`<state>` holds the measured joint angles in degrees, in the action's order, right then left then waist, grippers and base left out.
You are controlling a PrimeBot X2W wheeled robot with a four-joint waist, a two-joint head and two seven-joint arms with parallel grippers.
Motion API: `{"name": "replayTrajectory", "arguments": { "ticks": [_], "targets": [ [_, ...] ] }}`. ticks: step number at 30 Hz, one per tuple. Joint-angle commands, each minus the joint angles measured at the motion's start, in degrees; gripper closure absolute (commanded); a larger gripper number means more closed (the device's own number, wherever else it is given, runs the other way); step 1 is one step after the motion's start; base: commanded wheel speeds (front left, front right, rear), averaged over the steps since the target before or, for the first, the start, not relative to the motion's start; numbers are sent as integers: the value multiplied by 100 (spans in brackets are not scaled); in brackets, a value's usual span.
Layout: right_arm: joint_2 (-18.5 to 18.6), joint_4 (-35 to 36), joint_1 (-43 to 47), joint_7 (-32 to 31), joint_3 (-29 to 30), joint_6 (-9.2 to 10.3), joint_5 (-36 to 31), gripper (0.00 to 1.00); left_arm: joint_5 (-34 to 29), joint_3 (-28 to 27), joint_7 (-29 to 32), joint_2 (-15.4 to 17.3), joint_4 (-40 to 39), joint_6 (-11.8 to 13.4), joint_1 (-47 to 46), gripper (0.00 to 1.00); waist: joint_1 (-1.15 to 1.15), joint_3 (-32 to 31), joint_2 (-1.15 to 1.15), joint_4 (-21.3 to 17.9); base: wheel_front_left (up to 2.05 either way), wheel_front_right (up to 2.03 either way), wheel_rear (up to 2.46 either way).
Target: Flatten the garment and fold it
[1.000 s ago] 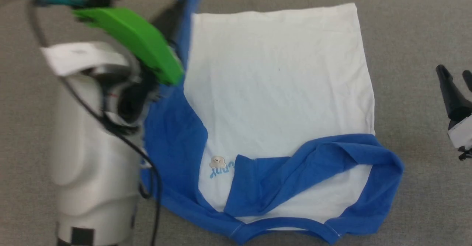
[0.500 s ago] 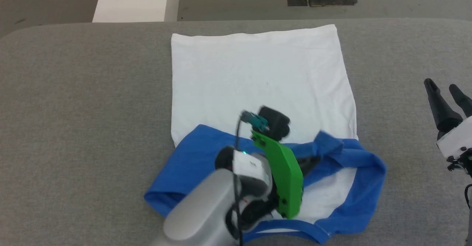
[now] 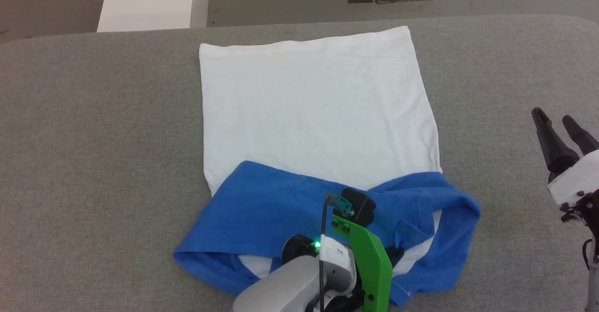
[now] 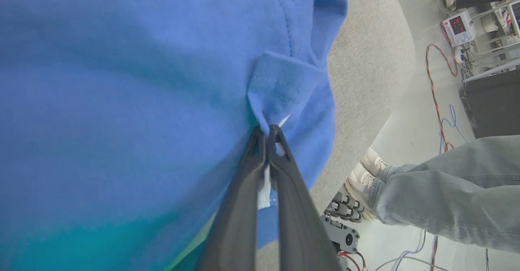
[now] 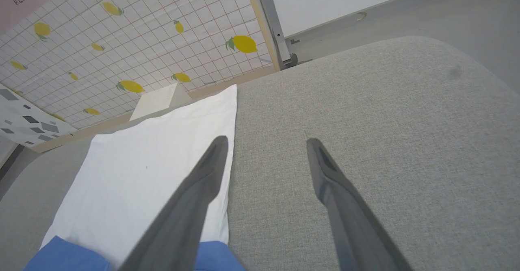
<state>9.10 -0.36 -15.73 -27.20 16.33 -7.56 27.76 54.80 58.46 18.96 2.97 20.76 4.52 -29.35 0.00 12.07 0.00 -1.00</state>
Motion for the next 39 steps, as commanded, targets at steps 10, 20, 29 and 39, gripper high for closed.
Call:
{"name": "replayTrajectory", "arguments": {
  "ticks": [10,20,29,39],
  "targets": [
    [-57,-74,169,74,17,8,-37,0,622,-692,-730,86,-60,129,-649,0,0,-350,0,133,0,0,0],
    [-71,-43,97,29,-274,8,-87,0,-147,-2046,-2878,1395,-303,669,-685,0,0,-359,0,200,0,0,0],
    [9,-123,-507,-108,-439,8,-40,0,-1258,-3079,-3392,1760,-1032,1197,-46,0,0,355,0,414,0,0,0],
    [650,-990,-2851,-935,-663,8,-1049,0,-2053,-3822,-3394,1092,-1850,1049,5,0,0,1707,0,1025,0,0,0]
  ]
}}
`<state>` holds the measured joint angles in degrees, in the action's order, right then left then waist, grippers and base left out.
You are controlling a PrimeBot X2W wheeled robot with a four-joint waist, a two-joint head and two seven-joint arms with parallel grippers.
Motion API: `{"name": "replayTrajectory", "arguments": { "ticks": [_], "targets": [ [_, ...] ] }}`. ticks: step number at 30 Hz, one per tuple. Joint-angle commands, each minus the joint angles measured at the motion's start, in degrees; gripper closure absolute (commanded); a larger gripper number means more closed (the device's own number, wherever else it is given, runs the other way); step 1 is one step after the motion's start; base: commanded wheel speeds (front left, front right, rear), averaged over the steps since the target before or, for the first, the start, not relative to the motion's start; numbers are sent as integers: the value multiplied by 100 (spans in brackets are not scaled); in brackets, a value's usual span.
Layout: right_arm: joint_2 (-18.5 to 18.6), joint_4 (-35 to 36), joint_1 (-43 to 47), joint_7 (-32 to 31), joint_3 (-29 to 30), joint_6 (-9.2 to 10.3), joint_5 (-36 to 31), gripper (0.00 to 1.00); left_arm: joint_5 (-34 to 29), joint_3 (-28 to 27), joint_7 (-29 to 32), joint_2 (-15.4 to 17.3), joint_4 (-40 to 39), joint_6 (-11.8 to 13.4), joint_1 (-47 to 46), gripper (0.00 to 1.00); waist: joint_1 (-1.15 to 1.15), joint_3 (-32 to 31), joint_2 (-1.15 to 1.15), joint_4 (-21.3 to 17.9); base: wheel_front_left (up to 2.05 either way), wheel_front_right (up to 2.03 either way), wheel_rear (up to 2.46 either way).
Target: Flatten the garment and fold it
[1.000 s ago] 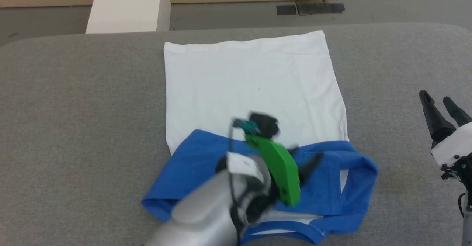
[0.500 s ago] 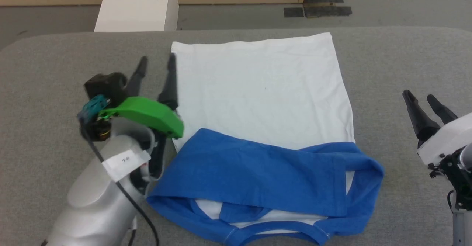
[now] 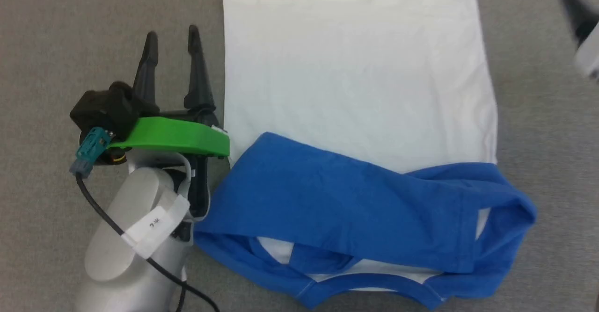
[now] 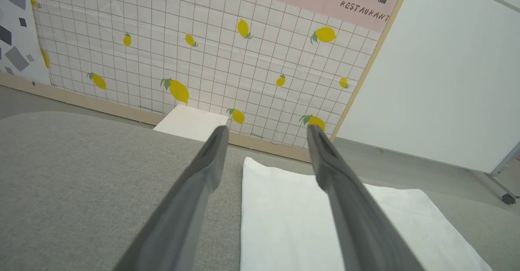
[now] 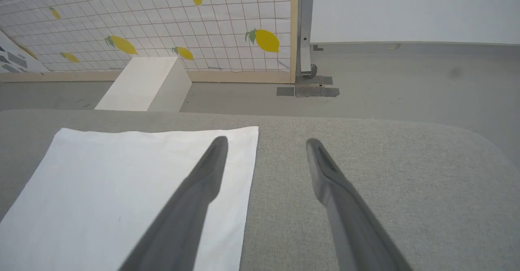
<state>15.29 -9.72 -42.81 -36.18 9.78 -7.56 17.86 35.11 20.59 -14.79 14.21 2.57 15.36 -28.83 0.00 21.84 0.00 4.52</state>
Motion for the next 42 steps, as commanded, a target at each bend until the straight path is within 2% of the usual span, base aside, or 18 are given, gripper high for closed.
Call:
{"name": "replayTrajectory", "arguments": {
  "ticks": [1,8,14,21,26,27,28,29,32,36,42],
  "targets": [
    [123,-198,-431,-145,-52,8,-205,0,-148,-79,-19,-105,-78,-76,-80,0,0,856,0,554,0,0,0],
    [424,-1271,-1804,-1093,-462,8,-981,0,-447,-317,-20,-517,-310,-255,-156,0,0,1432,0,911,0,0,0],
    [556,-1636,-2453,-1799,-784,8,-1372,0,-620,-437,-20,-770,-392,-448,-208,0,0,1832,0,1138,0,0,0],
    [689,-1819,-2658,-2359,-1032,8,-1582,0,-764,-596,-20,-947,-445,-574,-182,0,0,2046,0,1223,0,0,0],
    [679,-1879,-2550,-2710,-1068,8,-1454,0,-812,-700,-20,-1019,-415,-641,-120,0,0,2046,0,1200,0,0,0],
    [679,-1881,-2527,-2799,-1063,8,-1414,24,-827,-720,-20,-1029,-408,-656,-113,0,0,2039,0,1189,0,0,0],
    [681,-1867,-2517,-2835,-1071,8,-1388,67,-833,-731,-20,-1034,-400,-665,-111,0,0,2035,0,1183,0,0,0],
    [686,-1827,-2508,-2860,-1086,8,-1343,100,-842,-748,-20,-1041,-386,-679,-113,0,0,2027,0,1168,0,0,0],
    [710,-1685,-2516,-2796,-1134,8,-1221,100,-848,-759,-20,-1043,-314,-746,-153,0,0,1986,0,1091,0,0,0],
    [700,-1519,-2595,-2536,-1262,8,-1096,100,-785,-777,230,-881,-199,-877,-502,0,0,1931,0,942,0,0,0],
    [640,-1416,-2708,-2251,-1598,8,-834,100,-548,-801,1665,-402,229,-1116,-1890,0,0,1911,0,592,0,0,0]
  ]
}}
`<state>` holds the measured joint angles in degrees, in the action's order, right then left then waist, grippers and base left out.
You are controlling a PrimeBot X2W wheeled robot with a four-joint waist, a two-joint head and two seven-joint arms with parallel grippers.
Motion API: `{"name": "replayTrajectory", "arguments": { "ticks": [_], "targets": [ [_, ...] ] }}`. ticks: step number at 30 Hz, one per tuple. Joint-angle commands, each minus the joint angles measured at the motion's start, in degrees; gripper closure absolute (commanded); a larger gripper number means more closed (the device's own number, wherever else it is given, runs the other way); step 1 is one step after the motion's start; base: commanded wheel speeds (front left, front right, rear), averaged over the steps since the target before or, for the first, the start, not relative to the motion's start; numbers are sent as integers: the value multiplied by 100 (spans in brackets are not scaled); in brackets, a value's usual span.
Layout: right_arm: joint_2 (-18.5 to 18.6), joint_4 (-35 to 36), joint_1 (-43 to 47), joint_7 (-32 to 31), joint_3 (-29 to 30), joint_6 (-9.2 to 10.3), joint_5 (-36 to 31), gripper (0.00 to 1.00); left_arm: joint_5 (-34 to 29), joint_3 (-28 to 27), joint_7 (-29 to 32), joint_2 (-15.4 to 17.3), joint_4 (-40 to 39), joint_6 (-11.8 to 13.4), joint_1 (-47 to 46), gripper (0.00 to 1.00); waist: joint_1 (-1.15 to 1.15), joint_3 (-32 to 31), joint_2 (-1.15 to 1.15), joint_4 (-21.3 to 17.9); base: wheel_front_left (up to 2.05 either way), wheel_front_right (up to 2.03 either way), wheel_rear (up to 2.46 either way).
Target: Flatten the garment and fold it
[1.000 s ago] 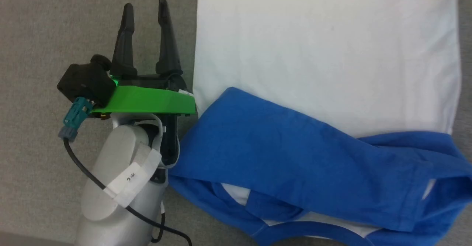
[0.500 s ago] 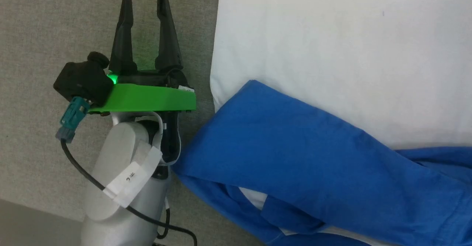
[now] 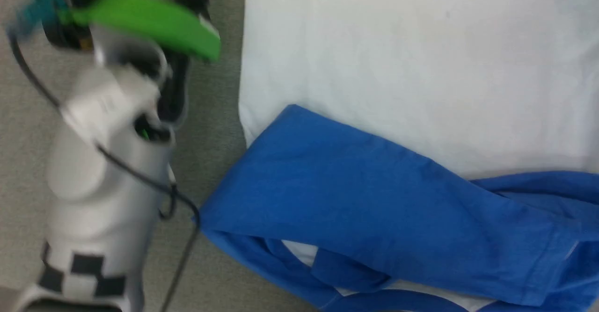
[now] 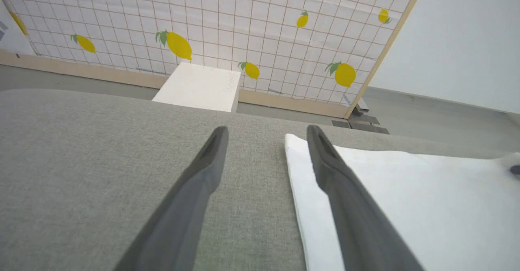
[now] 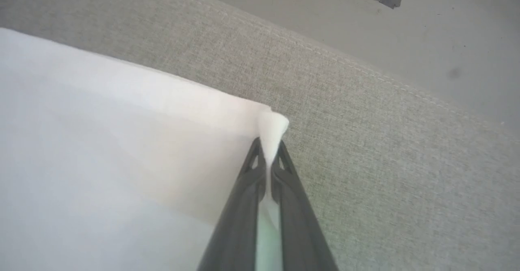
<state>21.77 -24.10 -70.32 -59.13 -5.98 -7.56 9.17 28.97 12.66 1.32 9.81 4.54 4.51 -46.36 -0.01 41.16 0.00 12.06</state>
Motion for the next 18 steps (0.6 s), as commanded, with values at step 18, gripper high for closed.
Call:
{"name": "replayTrajectory", "arguments": {
  "ticks": [18],
  "targets": [
    [-19,139,-143,711,-1304,8,988,100,11,657,4732,910,1992,500,-2346,0,1,217,0,-1187,0,0,0]
  ]
}}
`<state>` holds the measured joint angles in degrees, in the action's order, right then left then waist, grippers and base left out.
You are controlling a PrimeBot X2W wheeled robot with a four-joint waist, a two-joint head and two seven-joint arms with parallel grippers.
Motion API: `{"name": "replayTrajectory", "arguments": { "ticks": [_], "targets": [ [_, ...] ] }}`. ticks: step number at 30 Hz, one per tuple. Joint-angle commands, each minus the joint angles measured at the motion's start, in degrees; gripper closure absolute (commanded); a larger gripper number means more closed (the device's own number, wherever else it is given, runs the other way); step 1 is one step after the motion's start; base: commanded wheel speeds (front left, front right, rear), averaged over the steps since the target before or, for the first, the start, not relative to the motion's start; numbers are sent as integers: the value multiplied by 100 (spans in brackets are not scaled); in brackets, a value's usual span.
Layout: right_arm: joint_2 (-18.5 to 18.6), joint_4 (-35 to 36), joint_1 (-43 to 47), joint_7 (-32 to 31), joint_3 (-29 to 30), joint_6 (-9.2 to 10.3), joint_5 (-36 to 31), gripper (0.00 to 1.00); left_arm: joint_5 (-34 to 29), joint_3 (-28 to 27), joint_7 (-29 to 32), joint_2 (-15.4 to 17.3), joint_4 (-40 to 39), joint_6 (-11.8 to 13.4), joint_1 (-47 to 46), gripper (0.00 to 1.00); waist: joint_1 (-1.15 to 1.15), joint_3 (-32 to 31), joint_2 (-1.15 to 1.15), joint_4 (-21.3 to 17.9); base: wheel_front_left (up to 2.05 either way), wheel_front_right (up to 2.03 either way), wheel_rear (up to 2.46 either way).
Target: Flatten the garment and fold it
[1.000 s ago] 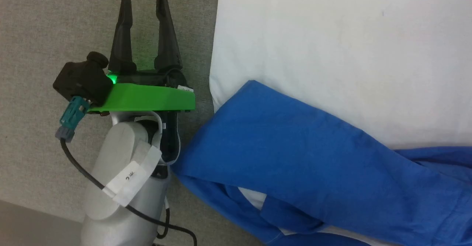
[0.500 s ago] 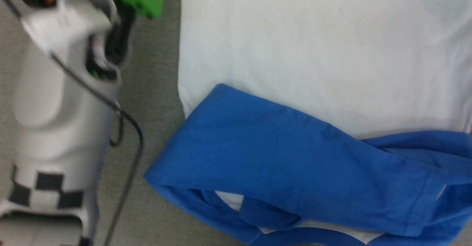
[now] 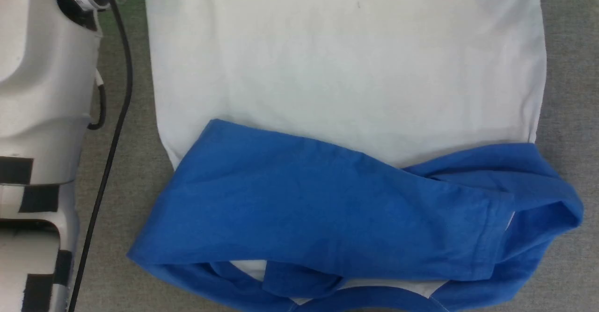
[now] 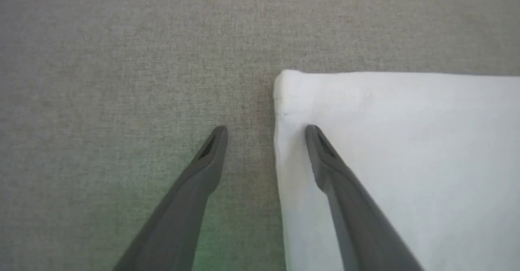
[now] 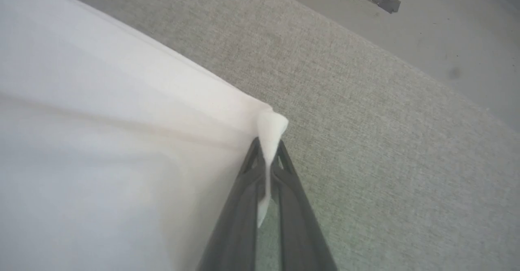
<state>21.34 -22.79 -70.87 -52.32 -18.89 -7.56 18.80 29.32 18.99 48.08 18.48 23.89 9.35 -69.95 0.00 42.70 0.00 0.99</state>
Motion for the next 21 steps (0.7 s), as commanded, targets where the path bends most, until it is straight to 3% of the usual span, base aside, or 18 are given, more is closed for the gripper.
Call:
{"name": "replayTrajectory", "arguments": {
  "ticks": [1,2,3,4,12,21],
  "targets": [
    [52,8,-95,50,-47,8,52,100,-10,43,179,55,50,42,51,0,0,70,0,-90,0,0,0],
    [77,7,-104,63,-72,8,70,100,9,48,227,60,22,46,81,10,0,79,0,-93,0,0,0],
    [107,3,-114,77,-97,8,90,100,77,26,254,37,-22,40,130,65,0,87,0,-90,0,0,0],
    [129,-2,-121,86,-111,8,105,100,132,5,240,16,-68,20,171,100,0,92,0,-83,0,0,0],
    [278,-57,-145,230,-137,8,125,100,381,-262,-512,-58,-380,-185,324,100,0,-3,0,79,0,0,0],
    [208,-234,-304,576,51,8,79,100,111,-475,-1627,62,-345,-151,83,100,0,-255,0,221,0,0,0]
  ]
}}
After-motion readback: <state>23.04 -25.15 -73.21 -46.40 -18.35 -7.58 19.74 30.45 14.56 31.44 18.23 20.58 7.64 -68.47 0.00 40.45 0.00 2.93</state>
